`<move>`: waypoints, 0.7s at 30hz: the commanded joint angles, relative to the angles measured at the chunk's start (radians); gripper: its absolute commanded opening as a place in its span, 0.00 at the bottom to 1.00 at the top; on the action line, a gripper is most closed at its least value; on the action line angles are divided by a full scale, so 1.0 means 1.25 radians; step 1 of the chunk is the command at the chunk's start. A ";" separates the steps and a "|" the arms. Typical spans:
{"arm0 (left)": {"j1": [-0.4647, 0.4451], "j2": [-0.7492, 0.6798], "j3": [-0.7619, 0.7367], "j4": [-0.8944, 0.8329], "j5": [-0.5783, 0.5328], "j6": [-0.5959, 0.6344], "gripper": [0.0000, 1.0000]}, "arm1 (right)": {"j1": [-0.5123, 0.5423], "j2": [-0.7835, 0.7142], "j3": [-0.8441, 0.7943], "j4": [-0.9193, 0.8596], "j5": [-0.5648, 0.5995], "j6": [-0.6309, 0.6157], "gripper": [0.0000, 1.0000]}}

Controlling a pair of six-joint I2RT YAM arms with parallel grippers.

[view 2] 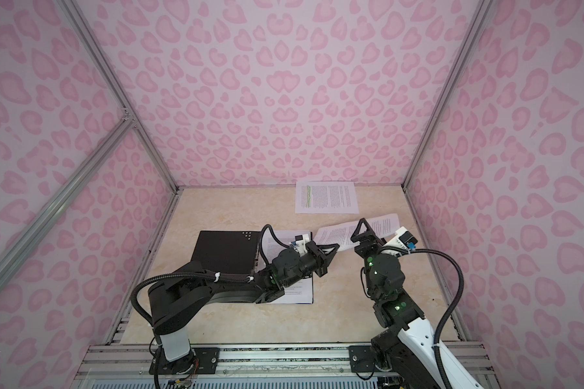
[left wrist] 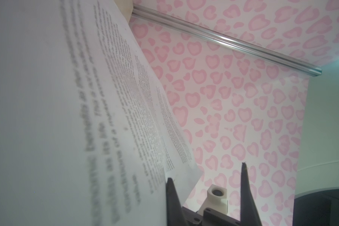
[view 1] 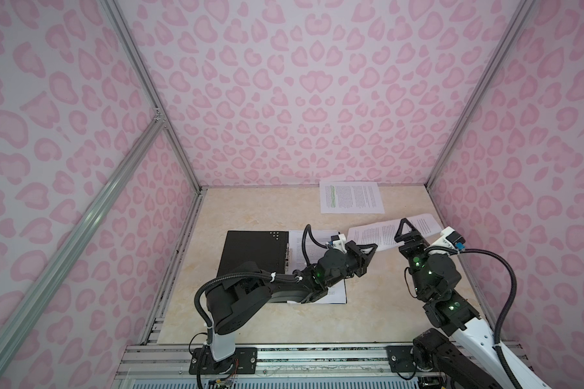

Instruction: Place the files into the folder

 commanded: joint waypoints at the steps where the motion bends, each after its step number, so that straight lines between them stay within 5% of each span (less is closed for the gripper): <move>1: 0.021 -0.030 0.054 -0.062 0.052 0.169 0.03 | -0.083 -0.042 0.065 -0.282 -0.190 -0.130 0.97; 10: 0.106 -0.099 0.226 -0.447 0.276 0.458 0.03 | -0.180 0.018 0.291 -0.488 -0.391 -0.224 0.97; 15: 0.204 -0.214 0.214 -0.744 0.381 0.644 0.03 | -0.180 0.049 0.317 -0.454 -0.479 -0.217 0.97; 21: 0.377 -0.333 0.096 -0.965 0.621 0.805 0.03 | -0.178 0.105 0.304 -0.407 -0.615 -0.209 0.97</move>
